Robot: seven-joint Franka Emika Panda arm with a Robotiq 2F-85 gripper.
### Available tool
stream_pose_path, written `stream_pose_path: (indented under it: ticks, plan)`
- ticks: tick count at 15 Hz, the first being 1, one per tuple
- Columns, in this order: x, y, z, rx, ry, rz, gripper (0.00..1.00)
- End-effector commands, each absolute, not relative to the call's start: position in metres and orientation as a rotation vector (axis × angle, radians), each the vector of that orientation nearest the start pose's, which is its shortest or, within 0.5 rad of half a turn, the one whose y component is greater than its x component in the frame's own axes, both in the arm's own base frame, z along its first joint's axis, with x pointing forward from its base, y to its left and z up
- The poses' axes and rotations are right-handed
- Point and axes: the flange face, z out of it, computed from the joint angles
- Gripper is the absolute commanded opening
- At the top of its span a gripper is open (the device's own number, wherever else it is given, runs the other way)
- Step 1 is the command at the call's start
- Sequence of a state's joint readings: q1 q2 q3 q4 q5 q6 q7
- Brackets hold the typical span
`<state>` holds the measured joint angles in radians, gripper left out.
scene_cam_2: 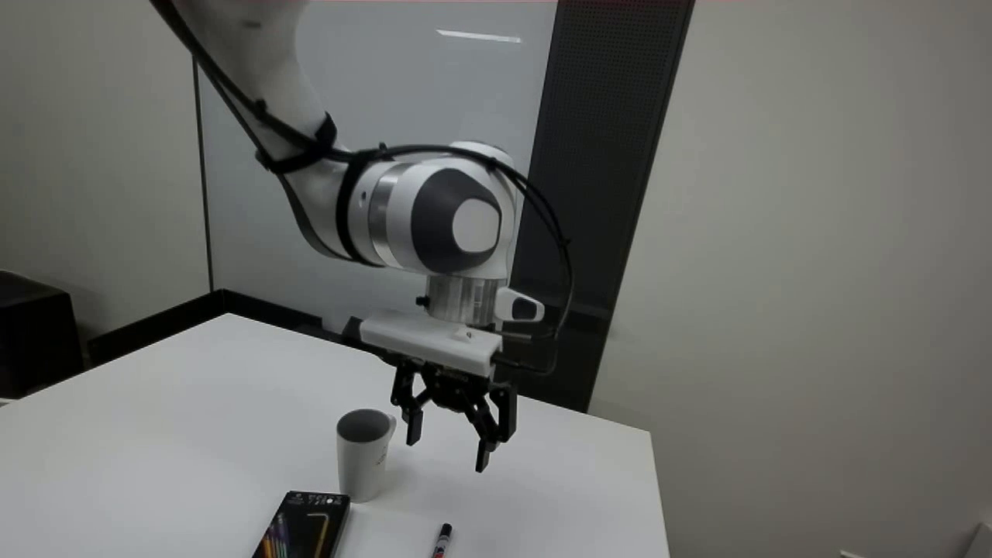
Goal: Put the marker inside the mug then take the marker out of the mug
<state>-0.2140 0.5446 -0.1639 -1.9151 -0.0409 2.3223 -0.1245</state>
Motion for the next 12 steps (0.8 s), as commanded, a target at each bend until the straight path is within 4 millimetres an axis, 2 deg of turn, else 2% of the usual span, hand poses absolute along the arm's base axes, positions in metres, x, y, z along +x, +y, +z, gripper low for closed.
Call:
stream_pose_path:
  ticks: [1, 2, 3, 5, 8, 12]
  plan:
    - [0.603, -0.239, 0.147, -3.168, 0.267, 0.254, 1.0]
    - [0.604, -0.238, 0.132, -3.149, 0.252, 0.301, 1.0]
    - [0.589, -0.233, 0.151, -3.175, 0.276, 0.278, 1.0]
    - [0.594, -0.235, 0.127, -3.166, 0.257, 0.304, 1.0]
    - [0.599, -0.235, 0.124, -3.167, 0.25, 0.303, 1.0]
    - [0.592, -0.232, 0.088, -3.17, 0.252, 0.317, 1.0]
